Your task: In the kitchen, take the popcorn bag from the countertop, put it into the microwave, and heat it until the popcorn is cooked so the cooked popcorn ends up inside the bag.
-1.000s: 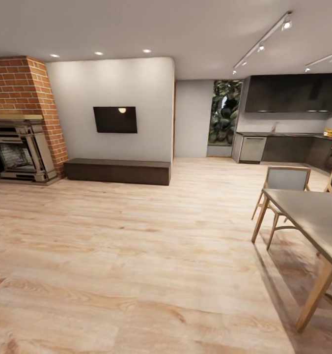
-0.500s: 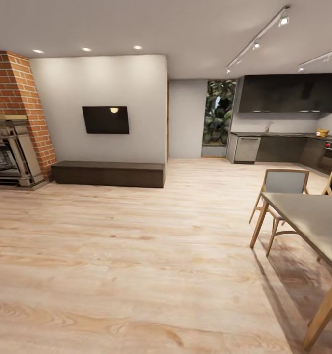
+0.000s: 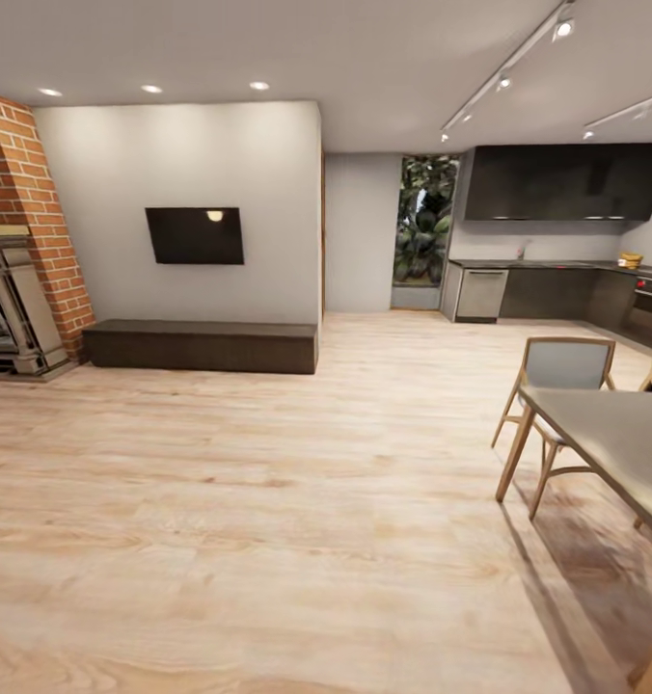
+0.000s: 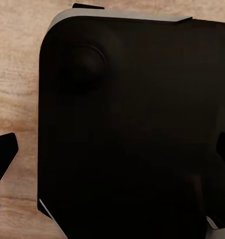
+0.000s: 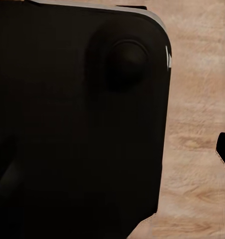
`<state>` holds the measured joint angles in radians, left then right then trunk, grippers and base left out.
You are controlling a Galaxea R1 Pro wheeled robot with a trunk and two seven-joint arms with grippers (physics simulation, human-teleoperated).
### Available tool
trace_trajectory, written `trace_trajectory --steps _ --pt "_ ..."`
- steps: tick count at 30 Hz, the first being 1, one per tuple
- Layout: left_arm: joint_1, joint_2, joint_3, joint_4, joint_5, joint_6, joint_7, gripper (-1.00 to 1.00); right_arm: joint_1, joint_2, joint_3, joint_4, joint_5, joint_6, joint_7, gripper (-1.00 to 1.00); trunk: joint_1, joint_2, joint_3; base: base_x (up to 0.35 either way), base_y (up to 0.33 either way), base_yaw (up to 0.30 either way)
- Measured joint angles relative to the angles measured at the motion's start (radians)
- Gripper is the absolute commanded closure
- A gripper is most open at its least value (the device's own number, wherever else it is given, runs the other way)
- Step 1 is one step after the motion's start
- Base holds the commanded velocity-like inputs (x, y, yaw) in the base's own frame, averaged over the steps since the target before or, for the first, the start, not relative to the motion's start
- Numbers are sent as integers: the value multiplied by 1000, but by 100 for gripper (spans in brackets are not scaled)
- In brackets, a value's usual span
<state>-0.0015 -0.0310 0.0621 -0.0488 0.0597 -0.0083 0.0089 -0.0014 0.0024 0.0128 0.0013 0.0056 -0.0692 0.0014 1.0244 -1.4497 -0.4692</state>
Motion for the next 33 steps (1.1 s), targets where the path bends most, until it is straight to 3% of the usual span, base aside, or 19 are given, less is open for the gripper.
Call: trace_trajectory --steps 33 --pt "0 0 0 0 0 0 1 -100 0 2 -18 0 -15 -9 0 -100 0 0 0 334 0 -19"
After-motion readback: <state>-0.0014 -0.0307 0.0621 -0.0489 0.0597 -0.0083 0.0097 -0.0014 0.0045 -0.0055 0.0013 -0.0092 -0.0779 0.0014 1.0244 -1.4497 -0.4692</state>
